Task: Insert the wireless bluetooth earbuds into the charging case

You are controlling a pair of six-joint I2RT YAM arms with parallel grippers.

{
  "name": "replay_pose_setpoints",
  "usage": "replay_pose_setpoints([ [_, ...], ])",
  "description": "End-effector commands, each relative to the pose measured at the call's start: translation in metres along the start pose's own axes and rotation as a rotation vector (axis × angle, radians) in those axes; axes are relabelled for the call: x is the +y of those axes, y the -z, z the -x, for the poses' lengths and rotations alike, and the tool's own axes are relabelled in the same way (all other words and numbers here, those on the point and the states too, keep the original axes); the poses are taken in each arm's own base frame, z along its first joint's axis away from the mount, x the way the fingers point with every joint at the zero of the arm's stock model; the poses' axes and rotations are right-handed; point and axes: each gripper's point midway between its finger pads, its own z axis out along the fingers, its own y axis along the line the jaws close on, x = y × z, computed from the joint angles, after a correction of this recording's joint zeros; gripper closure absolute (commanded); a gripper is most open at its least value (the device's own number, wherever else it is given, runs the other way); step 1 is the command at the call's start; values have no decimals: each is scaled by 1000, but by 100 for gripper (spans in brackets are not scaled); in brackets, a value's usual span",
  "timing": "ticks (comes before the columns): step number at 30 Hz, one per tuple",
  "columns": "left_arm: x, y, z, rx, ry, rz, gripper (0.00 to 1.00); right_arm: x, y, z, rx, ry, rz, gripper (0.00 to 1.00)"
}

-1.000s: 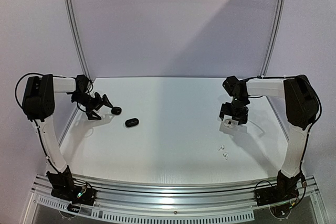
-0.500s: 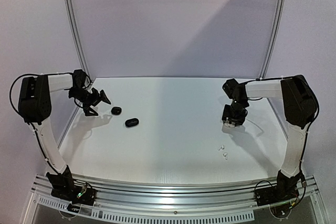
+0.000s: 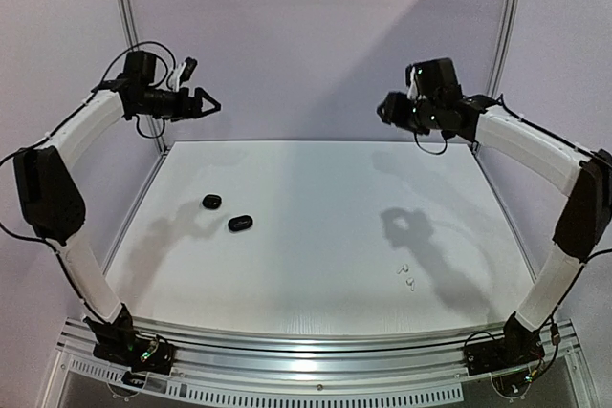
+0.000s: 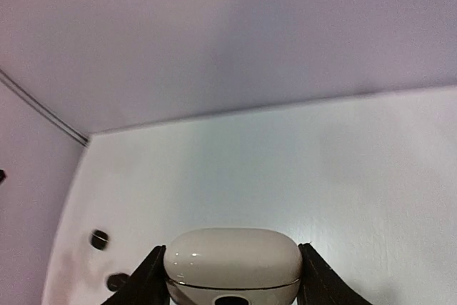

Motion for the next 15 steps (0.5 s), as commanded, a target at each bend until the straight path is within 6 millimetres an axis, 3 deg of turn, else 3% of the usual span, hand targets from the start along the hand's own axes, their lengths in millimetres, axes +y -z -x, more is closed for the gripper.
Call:
replay_pose_setpoints([
  [1,-70,23,34,-216,-423,-178,8,101,76,92,-364,55,293,84],
  [6,-162,28,41,-477,-728,-259,7,185,129,110,-537,122,523,84],
  [9,-209,41,56,-647,-730,-320,7,217,147,108,-576,136,632,84],
  [15,-257,51,71,-822,-660,-417,14,268,172,94,-561,197,846,82],
])
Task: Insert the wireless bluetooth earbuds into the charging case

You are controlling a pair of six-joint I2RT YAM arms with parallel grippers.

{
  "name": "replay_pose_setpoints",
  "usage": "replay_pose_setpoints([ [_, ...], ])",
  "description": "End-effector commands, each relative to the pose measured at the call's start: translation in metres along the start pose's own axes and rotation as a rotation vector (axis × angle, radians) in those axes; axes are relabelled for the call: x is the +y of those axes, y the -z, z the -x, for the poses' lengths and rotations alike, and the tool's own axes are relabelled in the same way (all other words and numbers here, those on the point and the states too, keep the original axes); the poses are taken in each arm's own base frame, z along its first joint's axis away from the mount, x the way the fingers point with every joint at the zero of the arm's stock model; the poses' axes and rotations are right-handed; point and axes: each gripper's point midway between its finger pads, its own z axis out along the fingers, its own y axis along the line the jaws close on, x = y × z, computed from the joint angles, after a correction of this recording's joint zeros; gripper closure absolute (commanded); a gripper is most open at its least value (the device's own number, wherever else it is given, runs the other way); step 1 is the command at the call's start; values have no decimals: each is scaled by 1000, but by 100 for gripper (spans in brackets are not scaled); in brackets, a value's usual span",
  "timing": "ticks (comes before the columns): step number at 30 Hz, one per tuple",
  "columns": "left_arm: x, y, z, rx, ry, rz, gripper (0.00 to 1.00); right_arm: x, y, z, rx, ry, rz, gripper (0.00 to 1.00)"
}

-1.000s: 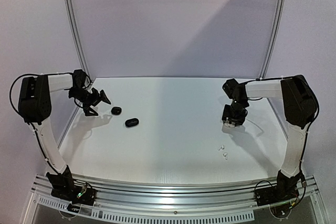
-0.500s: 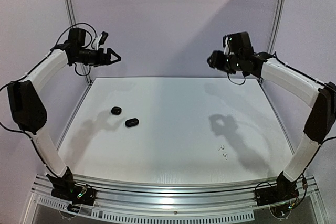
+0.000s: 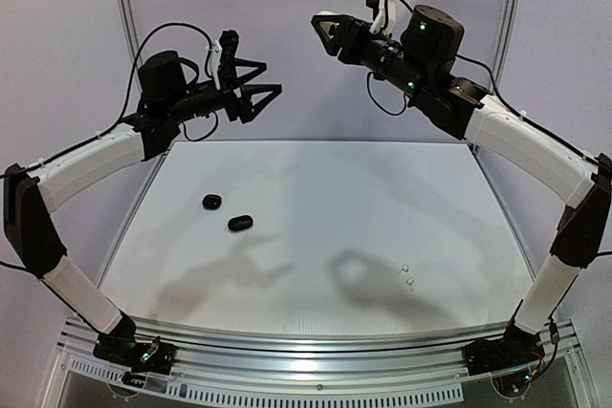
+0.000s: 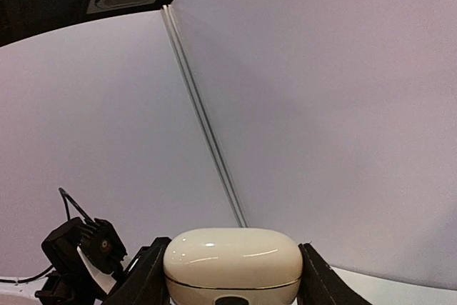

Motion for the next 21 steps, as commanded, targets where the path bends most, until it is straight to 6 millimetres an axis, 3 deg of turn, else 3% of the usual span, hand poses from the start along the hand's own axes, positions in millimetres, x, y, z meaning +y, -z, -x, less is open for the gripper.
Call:
replay_pose_setpoints([
  [1,-7,-8,57,-253,-73,27,15,37,-12,-1,-9,21,168,82],
  [7,-16,-11,80,-368,-156,33,23,52,-19,-17,16,-42,253,83],
  [13,-18,-11,87,-399,-188,39,27,73,-25,-25,48,-36,332,83],
  [21,-22,-5,98,-441,-315,62,31,79,-32,-40,66,-60,364,83],
])
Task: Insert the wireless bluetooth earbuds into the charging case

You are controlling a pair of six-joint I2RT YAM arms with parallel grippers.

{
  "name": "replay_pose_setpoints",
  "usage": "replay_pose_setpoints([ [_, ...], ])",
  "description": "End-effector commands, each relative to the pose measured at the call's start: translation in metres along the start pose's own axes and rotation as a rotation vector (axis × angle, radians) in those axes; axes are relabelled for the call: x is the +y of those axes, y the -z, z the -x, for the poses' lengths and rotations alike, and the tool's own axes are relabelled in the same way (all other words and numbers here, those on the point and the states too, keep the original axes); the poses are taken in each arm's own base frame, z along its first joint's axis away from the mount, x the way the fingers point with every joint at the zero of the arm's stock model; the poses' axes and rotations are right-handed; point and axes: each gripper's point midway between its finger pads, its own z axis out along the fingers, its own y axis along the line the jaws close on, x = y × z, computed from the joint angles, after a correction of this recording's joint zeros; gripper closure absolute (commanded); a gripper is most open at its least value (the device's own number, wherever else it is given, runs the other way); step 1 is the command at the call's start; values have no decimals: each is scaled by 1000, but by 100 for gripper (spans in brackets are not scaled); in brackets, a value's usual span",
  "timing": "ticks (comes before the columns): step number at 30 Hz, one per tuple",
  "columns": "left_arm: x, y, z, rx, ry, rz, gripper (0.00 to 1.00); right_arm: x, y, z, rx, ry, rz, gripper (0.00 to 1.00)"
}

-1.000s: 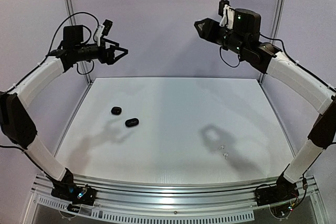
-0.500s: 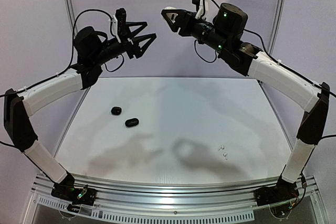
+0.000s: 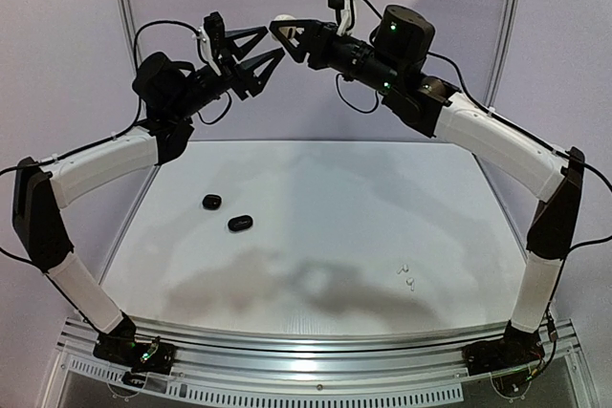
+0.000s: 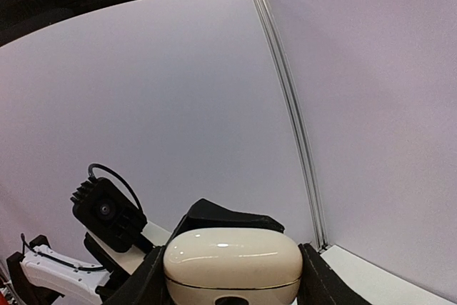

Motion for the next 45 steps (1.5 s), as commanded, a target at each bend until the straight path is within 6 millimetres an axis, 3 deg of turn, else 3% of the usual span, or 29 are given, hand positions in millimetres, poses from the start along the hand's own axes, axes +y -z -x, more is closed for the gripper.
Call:
replay_pose_setpoints([
  [1,-6,-3,14,-54,-122,-5,32,6,-10,-8,-12,-29,52,83],
  [8,-8,-1,19,-76,-263,21,38,9,-23,-20,-66,-69,106,83],
  [11,-10,1,23,-87,-284,21,45,7,-25,-27,-58,-75,104,83],
  [22,-9,5,23,-81,-267,29,100,2,-26,-38,-40,-89,92,84],
  [25,-5,6,16,-53,-229,48,100,2,-24,-38,-41,-87,86,79],
  [29,13,12,5,-1,-63,112,100,10,-16,-32,-26,-36,101,43],
  [31,17,18,-2,29,63,107,100,16,-9,-28,2,40,112,30],
  [33,13,24,-7,52,178,58,100,27,3,-14,7,116,143,22],
  [35,-4,29,-5,54,252,-51,100,37,18,-4,8,167,185,16],
  [39,-40,39,16,13,340,-282,100,62,51,12,41,234,309,15],
  [42,-54,45,31,-16,366,-380,100,71,67,5,123,298,345,17],
  [45,-59,47,39,-29,386,-418,100,68,71,-9,201,299,341,21],
])
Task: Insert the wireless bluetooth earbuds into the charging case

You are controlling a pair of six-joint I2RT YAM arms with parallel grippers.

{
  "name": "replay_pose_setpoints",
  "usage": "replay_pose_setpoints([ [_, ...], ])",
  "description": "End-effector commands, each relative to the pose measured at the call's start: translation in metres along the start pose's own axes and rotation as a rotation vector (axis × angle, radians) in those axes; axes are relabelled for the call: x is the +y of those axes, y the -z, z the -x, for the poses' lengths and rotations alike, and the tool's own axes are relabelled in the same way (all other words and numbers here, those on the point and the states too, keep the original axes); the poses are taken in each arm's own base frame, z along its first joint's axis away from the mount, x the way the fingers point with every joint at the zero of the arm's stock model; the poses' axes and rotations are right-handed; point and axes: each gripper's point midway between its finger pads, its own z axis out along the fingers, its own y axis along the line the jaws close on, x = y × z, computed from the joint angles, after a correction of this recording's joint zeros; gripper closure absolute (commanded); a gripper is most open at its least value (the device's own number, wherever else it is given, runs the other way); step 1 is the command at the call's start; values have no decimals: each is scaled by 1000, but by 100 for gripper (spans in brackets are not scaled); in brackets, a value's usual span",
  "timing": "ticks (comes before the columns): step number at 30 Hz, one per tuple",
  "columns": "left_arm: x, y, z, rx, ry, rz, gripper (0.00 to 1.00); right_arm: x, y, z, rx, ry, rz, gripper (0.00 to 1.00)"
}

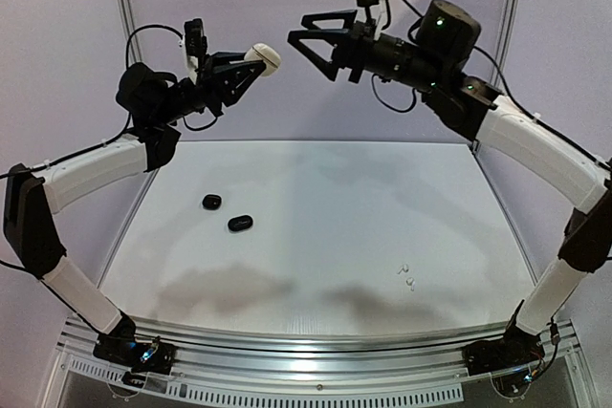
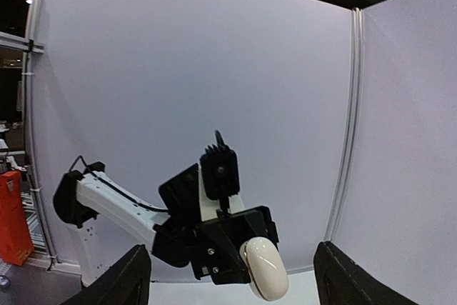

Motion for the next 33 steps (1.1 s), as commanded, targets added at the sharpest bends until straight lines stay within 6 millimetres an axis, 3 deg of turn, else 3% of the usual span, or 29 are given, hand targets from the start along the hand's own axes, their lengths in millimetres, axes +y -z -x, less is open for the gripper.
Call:
replay_pose_setpoints([
  [1,-33,5,17,-10,59,-154,100,16,10,-24,140,29,76,24],
  [6,-45,3,16,2,71,-200,100,5,0,-42,198,-42,52,44],
  [14,-55,1,17,4,75,-230,100,1,-15,-70,261,-60,67,41],
  [19,-53,-2,15,11,88,-226,100,7,-18,-75,272,-63,98,57],
  [26,-50,-5,13,18,91,-224,100,8,-21,-78,277,-65,108,62],
  [33,-49,-5,12,25,95,-225,100,10,-23,-80,288,-62,125,82],
])
